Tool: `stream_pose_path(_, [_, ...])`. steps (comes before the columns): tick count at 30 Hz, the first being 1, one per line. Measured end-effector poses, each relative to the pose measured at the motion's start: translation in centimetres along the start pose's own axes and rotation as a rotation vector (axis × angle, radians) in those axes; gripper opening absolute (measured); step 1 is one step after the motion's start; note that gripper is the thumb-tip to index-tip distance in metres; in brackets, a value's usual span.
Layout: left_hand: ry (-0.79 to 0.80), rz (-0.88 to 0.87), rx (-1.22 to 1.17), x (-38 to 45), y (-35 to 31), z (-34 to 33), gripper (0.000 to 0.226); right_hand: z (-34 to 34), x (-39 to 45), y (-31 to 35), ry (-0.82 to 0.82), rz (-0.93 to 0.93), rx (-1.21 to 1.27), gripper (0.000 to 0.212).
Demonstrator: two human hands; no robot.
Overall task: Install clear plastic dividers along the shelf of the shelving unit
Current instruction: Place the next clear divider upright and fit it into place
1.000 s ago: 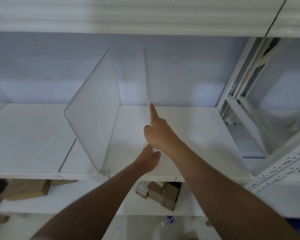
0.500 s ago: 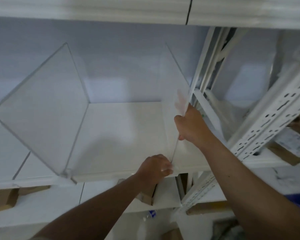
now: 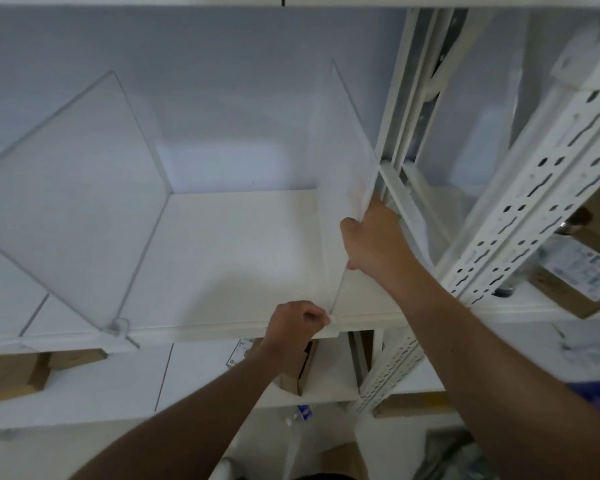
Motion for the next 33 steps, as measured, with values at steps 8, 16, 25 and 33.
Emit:
stream_pose_path(8, [-0.028, 0.06, -0.066, -0.4, -0.4, 0.1, 0.013, -1.0, -0.1, 0.8, 0.046, 0.022, -0.034, 0.064])
stream_pose_path(16, [-0.04, 0.1, -0.047, -0.4, -0.4, -0.2, 0.011, -1.1, -0.7, 0.9, 0.1, 0.065, -0.078, 0.068])
stream_pose_path(25, [-0.233, -0.209, 0.1, 0.5, -7.4, 2.4, 0.033, -1.7, 0.1, 1.6, 0.158, 0.08, -0.18, 0.078])
stream_pose_path(33, [-0.245, -0.212, 0.194, 1.2, -7.5, 2.8, 0.021, -2.4, 1.0, 1.4, 0.219, 0.06, -0.25, 0.073])
Point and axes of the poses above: each hand's wrist, its own x-axis towards the middle knuckle, its own z-axis out of the back of the hand, y = z × x, the point moved 3 cm from there along x, towards the middle knuckle, and after that the axes turned 8 degrees about x, right-handed, at the moved point
